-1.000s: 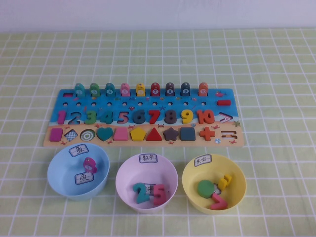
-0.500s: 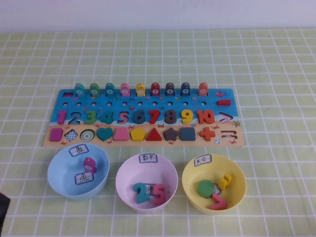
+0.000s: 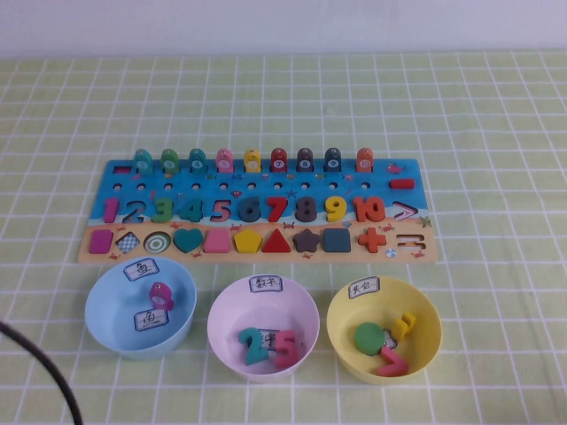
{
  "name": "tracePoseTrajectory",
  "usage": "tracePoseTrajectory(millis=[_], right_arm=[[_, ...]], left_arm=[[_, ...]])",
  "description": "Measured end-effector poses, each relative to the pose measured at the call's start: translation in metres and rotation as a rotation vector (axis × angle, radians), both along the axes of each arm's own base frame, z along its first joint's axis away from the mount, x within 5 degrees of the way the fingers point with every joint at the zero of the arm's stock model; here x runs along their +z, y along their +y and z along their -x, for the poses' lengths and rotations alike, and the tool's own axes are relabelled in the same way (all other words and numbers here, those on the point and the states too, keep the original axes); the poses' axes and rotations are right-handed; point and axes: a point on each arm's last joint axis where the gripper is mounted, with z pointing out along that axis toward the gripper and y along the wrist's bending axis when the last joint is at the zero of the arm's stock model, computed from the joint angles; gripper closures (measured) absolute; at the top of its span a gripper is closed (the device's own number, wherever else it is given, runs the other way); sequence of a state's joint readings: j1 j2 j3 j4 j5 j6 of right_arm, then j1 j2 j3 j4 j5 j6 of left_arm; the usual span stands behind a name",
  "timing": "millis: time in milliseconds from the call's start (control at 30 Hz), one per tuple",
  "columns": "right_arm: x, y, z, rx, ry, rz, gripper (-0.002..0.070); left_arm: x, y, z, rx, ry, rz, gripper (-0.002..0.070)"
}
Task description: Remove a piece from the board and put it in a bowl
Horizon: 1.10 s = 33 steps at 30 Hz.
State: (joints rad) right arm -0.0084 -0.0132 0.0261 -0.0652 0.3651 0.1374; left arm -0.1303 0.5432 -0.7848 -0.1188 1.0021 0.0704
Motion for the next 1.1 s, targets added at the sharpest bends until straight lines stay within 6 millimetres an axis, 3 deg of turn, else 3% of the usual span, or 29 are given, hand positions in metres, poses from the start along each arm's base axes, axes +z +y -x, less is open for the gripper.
tracePoseTrajectory(millis=[200, 400, 667, 900, 1100], right_arm=[[0.0, 0.0, 0.0, 0.0, 0.0, 0.0, 0.0694], [0.0, 0.0, 0.0, 0.0, 0.0, 0.0, 0.0694], [0.0, 0.0, 0.0, 0.0, 0.0, 0.0, 0.0694], [0.0, 0.0, 0.0, 0.0, 0.0, 0.0, 0.0694], [0.0, 0.0, 0.0, 0.0, 0.0, 0.0, 0.0694]], left_arm=[[0.016, 0.001, -0.045, 0.003, 0.163, -0.125, 0.0679], [0.01, -0.005, -0.098, -0.029, 0.342, -0.182, 0.068], [0.006, -0.012, -0.153, -0.042, 0.478, -0.226, 0.068], [-0.001, -0.039, -0.189, -0.124, 0.489, -0.365, 0.068], [-0.021, -0.061, -0.22, -0.157, 0.545, -0.403, 0.0679]])
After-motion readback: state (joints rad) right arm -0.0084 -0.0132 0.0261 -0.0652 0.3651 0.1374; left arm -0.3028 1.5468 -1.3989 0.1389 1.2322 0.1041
